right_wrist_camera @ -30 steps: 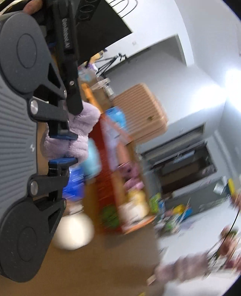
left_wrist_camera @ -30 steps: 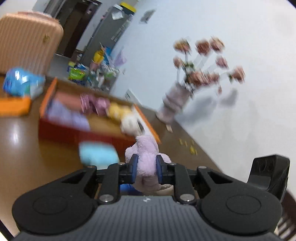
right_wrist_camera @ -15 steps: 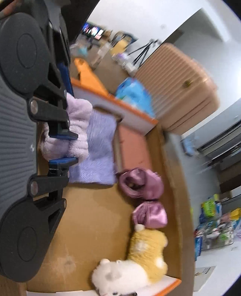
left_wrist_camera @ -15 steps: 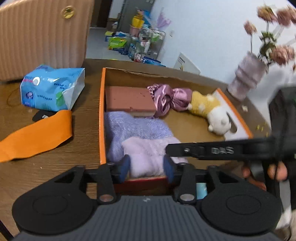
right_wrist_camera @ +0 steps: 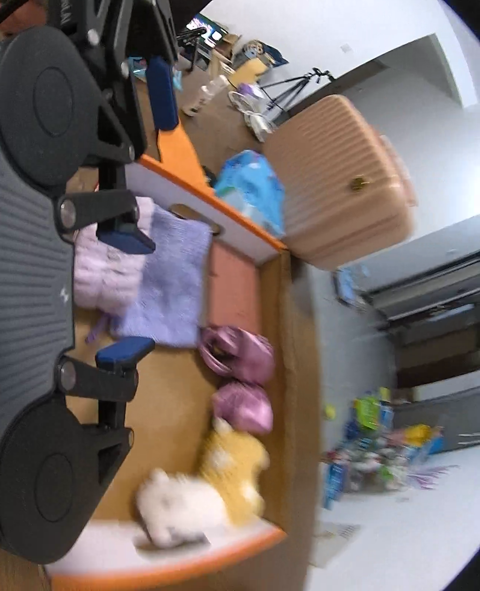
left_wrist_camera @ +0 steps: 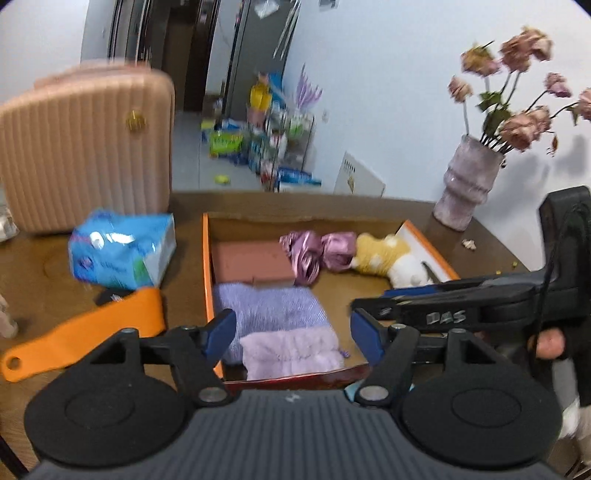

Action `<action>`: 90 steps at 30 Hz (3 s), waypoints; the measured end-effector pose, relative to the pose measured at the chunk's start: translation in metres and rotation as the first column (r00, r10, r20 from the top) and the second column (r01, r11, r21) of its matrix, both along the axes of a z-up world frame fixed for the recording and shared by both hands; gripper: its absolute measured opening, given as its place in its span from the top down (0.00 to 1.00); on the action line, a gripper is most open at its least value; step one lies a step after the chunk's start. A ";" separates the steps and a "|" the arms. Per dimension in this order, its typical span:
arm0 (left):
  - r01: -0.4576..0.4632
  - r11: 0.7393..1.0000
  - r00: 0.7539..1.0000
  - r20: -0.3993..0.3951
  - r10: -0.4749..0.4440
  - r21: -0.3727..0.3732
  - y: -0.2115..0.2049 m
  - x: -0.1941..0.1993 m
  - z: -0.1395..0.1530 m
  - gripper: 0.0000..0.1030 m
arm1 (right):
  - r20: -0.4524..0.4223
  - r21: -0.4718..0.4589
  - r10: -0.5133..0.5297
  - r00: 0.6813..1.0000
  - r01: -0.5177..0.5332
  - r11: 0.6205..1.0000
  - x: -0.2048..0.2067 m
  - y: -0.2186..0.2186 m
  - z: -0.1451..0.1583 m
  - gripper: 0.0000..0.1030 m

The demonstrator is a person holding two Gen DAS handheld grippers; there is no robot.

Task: Organize soft objects
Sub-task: 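Move the left tool back over the table toward the light-blue plush toy, then close the left tool on the light-blue plush toy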

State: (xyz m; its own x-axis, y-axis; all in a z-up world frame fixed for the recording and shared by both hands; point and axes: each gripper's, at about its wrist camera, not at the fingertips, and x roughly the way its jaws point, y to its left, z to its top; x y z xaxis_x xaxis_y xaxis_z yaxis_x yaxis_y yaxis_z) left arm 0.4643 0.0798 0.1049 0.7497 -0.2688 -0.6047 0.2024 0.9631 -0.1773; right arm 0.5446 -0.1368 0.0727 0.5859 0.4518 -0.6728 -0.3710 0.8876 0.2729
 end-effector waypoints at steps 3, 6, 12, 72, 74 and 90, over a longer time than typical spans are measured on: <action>-0.005 1.000 0.999 0.045 0.004 0.006 -0.004 -0.024 0.020 0.31 | 0.080 -0.032 -0.029 0.996 0.032 0.999 -0.024 -0.022 0.028 0.47; -0.015 1.000 0.995 0.098 0.013 0.019 -0.009 -0.049 0.037 0.27 | 0.145 -0.046 -0.064 0.987 0.071 0.996 -0.053 -0.049 0.054 0.46; -0.029 0.999 0.980 0.200 0.022 0.030 -0.019 -0.105 0.063 0.13 | 0.288 -0.081 -0.122 0.950 0.151 0.985 -0.119 -0.100 0.090 0.35; -0.189 0.981 0.981 0.041 0.188 0.038 -0.060 -0.174 -0.108 0.26 | 0.321 -0.106 -0.218 0.922 0.264 0.959 -0.218 -0.134 -0.092 0.20; -0.188 0.981 0.982 0.033 0.187 0.039 -0.061 -0.166 -0.110 0.26 | 0.312 -0.106 -0.220 0.924 0.264 0.959 -0.205 -0.133 -0.095 0.20; -0.039 0.984 0.999 0.000 0.039 -0.174 -0.058 -0.046 -0.087 0.24 | 0.197 0.132 -0.052 0.979 0.026 0.991 -0.128 -0.083 -0.074 0.33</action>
State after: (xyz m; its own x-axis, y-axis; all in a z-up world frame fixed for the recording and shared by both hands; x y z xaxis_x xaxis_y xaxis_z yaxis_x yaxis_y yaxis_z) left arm 0.4183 0.0218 0.0179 0.7637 -0.3404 -0.5485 0.1662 0.9247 -0.3426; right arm 0.4165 -0.2196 -0.0011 0.7214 0.5009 -0.4782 -0.3952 0.8648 0.3096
